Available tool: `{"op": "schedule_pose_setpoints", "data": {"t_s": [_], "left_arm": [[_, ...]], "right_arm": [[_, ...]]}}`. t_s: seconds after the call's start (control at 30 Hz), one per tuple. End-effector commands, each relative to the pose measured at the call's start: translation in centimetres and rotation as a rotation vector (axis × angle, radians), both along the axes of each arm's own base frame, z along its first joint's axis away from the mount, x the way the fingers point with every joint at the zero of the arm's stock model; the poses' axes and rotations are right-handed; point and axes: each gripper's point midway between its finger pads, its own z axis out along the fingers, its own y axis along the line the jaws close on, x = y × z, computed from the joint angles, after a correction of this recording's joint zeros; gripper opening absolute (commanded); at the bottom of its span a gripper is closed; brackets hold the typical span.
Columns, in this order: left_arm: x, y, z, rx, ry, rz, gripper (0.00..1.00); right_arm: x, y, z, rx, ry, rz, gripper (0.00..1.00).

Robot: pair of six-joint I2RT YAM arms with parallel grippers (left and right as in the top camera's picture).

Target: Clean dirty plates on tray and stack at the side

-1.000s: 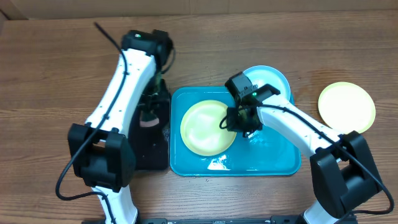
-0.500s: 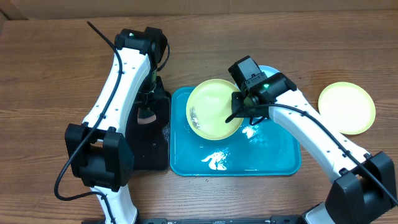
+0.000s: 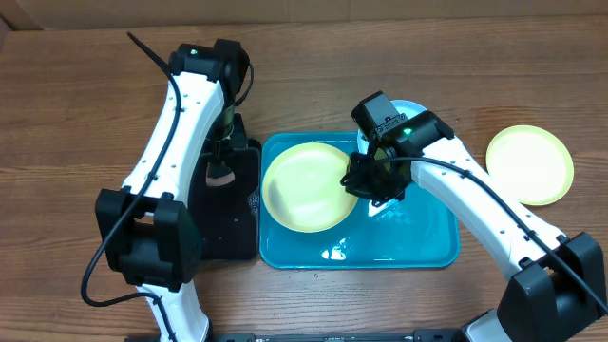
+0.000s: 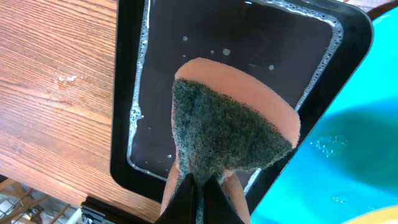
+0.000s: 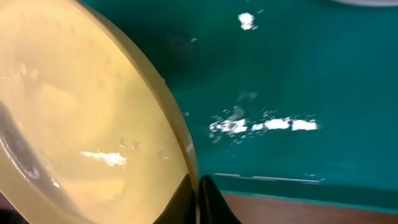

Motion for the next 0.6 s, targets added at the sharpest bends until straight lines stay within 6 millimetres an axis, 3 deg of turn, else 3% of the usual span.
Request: {"op": "schedule_pose_setpoints", "data": {"t_s": [0.0, 0.33, 0.47, 0.57], "left_arm": [[0.4, 0.5, 1.4, 0.002, -0.044, -0.017, 0.04], [0.4, 1.7, 1.4, 0.002, -0.036, 0.002, 0.04], [0.5, 2.3, 1.3, -0.020, -0.036, 0.026, 0.04], [0.7, 2.3, 1.2, -0.051, -0.040, 0.028, 0.04]], "right_arm": [[0.1, 2.6, 3.0, 0.174, -0.014, 0.009, 0.04], [4.7, 2.6, 4.0, 0.221, -0.164, -0.078, 0.04], [7.3, 1.7, 4.5, 0.217, -0.257, -0.120, 0.04], [9.3, -0.2, 4.5, 0.139, -0.339, -0.177, 0.04]]}}
